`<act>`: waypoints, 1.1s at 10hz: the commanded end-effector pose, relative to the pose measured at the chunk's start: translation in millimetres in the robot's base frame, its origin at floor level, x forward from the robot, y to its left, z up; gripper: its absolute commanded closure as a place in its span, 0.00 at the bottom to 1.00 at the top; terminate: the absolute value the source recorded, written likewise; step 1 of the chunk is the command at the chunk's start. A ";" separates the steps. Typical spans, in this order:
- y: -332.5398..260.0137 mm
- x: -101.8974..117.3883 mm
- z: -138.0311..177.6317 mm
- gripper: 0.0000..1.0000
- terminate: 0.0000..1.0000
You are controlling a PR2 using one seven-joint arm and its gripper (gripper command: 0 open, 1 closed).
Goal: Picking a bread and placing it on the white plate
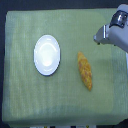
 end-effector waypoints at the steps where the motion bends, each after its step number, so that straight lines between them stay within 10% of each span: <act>1: 2.1 -0.7 -1.4 0.00 0.00; 11: 94.1 -32.2 -69.9 0.00 0.00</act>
